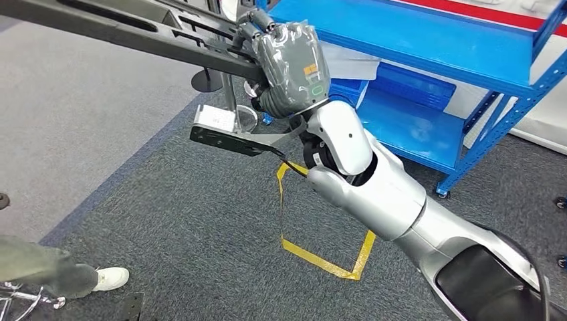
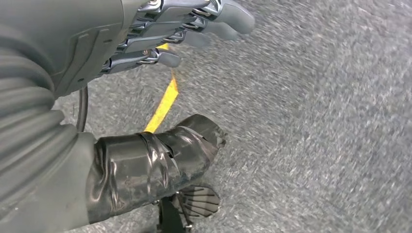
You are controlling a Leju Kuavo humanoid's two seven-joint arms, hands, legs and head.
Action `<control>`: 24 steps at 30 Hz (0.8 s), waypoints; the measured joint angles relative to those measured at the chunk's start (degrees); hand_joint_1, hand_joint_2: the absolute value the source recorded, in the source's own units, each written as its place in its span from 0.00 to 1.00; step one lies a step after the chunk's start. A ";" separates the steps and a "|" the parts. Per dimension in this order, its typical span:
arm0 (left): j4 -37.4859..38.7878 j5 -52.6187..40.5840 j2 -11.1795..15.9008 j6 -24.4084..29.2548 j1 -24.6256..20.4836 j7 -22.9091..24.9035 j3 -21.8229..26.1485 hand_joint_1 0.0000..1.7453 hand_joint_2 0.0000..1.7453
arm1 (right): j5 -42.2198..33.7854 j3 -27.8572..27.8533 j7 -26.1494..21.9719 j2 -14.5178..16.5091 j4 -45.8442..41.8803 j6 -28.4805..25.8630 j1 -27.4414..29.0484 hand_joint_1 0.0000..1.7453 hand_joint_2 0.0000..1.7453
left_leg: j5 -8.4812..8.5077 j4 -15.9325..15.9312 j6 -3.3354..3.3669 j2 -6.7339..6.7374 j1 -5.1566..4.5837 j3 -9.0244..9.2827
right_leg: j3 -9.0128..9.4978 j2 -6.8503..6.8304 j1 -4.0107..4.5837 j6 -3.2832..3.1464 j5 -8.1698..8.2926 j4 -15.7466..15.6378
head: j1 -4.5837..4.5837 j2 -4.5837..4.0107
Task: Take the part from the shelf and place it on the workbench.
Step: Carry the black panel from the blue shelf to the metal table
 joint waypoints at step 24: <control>0.00 0.80 0.51 -0.10 -0.11 -0.20 -0.20 0.00 1.00 | 3.15 0.00 0.47 -1.33 -2.40 1.69 1.07 1.00 1.00 | -0.30 -1.49 1.89 4.61 -0.61 1.70 | -6.89 -5.28 0.82 0.29 -6.47 13.91 | -0.74 0.00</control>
